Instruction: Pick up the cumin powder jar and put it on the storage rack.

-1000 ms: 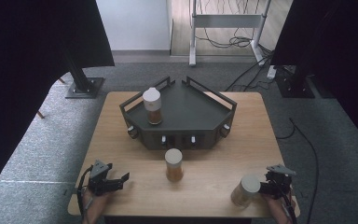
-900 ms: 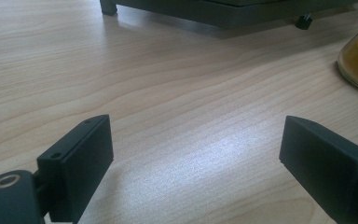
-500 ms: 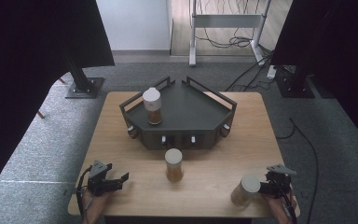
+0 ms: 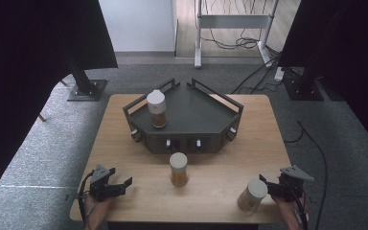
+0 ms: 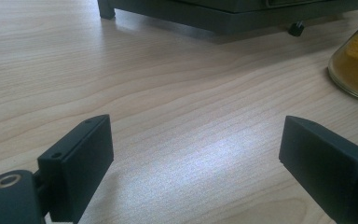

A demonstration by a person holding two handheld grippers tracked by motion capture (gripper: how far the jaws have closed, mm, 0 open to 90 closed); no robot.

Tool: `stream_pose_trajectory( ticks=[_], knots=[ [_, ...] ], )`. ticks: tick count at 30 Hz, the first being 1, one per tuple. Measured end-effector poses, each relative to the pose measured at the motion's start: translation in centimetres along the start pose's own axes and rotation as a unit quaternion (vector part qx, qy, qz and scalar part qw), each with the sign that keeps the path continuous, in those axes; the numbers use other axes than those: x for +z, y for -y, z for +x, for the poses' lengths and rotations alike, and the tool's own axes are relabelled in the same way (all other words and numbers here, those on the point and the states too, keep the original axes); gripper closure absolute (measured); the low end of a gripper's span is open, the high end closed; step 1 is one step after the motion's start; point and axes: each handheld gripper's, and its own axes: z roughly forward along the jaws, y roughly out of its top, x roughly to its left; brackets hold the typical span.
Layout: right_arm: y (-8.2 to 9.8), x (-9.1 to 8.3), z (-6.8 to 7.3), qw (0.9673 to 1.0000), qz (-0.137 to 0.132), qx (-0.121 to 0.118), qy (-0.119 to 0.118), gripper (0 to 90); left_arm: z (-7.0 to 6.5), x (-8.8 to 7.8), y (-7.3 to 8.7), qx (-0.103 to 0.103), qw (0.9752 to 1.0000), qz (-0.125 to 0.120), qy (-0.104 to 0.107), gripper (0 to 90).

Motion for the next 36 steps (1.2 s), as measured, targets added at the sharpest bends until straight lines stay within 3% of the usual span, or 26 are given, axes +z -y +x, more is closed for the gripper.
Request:
stream_pose_trajectory(
  ticks=[9,18,27,36],
  knots=[
    [-1.1,-2.4,0.4,0.9984,-0.056,0.003,0.006,4.3,0.0,0.0,0.1,-0.001,1.0000,-0.002,-0.001,9.9],
    [-2.0,-4.9,1.2,0.9932,-0.116,0.015,0.000,4.2,0.1,-0.1,0.1,-0.005,1.0000,-0.004,0.002,10.0],
    [-3.1,-5.8,3.7,0.9933,-0.114,0.001,-0.019,4.2,0.4,-0.2,0.3,-0.013,0.9999,-0.009,0.006,10.0],
    [-3.8,-5.9,7.5,0.9936,-0.104,-0.020,-0.039,4.3,1.0,-0.5,0.6,-0.023,0.9996,-0.014,0.009,10.1]
  ],
)
